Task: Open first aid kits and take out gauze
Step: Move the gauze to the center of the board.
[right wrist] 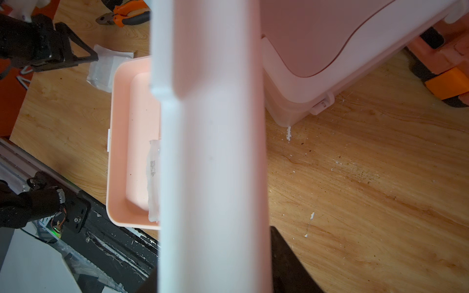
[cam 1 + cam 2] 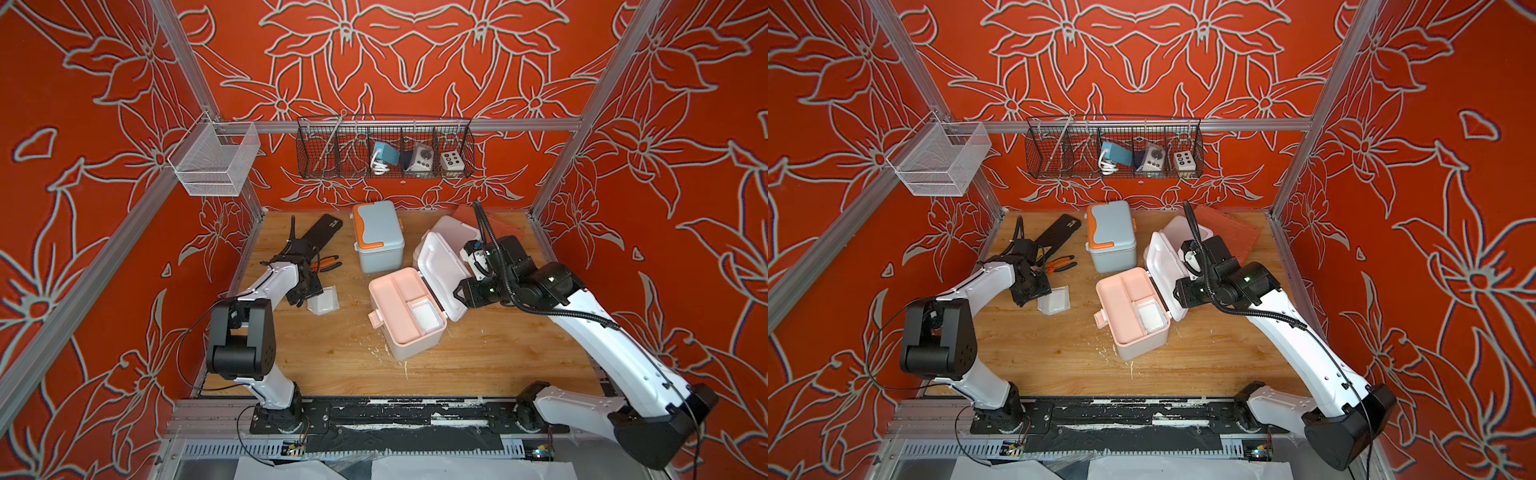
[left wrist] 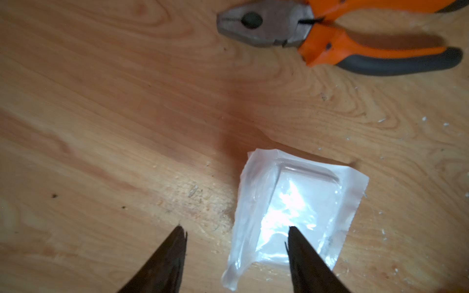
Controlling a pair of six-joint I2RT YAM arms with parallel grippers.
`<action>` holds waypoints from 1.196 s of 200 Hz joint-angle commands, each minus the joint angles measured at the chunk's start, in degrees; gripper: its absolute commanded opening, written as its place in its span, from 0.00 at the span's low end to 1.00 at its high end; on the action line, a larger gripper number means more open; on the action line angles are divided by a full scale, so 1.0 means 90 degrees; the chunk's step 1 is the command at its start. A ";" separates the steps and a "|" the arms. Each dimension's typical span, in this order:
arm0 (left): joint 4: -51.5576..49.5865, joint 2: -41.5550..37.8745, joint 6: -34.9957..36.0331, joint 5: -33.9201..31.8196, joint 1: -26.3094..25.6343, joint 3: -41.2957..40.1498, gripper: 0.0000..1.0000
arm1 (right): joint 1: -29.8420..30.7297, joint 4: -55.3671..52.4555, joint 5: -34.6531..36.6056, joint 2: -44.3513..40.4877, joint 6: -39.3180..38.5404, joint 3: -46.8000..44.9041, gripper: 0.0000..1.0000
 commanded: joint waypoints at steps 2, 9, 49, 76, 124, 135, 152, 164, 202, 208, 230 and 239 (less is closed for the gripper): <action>0.0135 0.0143 0.0128 0.0326 0.0022 -0.0060 0.53 | -0.0030 0.0000 -0.0044 0.0003 -0.0014 -0.0027 0.50; 0.0140 0.0192 0.0157 0.0294 0.0017 -0.0082 0.47 | -0.0031 0.0001 -0.0039 0.0001 -0.0017 -0.0027 0.50; -0.0108 0.0326 0.0470 -0.0521 0.0017 0.0142 0.09 | -0.0029 -0.0009 -0.0061 0.0013 -0.0021 -0.0054 0.50; -0.0178 0.0508 0.0585 -0.0864 0.0017 0.0414 0.00 | -0.0028 -0.0095 -0.0054 0.0059 -0.0048 0.0012 0.50; -0.0468 0.1032 0.0964 -0.1540 0.0051 0.1205 0.00 | -0.0037 -0.0373 0.0091 0.0153 -0.0150 0.0214 0.50; -0.0440 0.1052 0.1154 -0.1724 0.0063 0.1314 0.00 | -0.0030 -0.0394 0.0110 0.0179 -0.0156 0.0246 0.50; -0.0328 0.1038 0.1417 -0.2046 0.0111 0.1358 0.00 | -0.0036 -0.0592 0.0095 0.0271 -0.0191 0.0351 0.50; -0.0211 0.0988 0.1607 -0.2146 0.0205 0.1336 0.00 | -0.0030 -0.0639 0.0127 0.0319 -0.0212 0.0401 0.50; -0.0001 0.0935 0.2097 -0.2216 0.0757 0.1268 0.00 | -0.0037 -0.0662 0.0132 0.0448 -0.0222 0.0415 0.50; 0.0037 0.0893 0.2083 -0.2114 0.0857 0.1243 0.00 | -0.0030 -0.0645 0.0122 0.0477 -0.0214 0.0439 0.50; 0.0316 0.0831 0.2151 -0.2099 0.1061 0.1051 0.00 | -0.0033 -0.0689 0.0104 0.0560 -0.0214 0.0529 0.50; 0.0291 0.0902 0.2096 -0.2160 0.1138 0.1100 0.00 | -0.0031 -0.0698 0.0115 0.0584 -0.0215 0.0555 0.50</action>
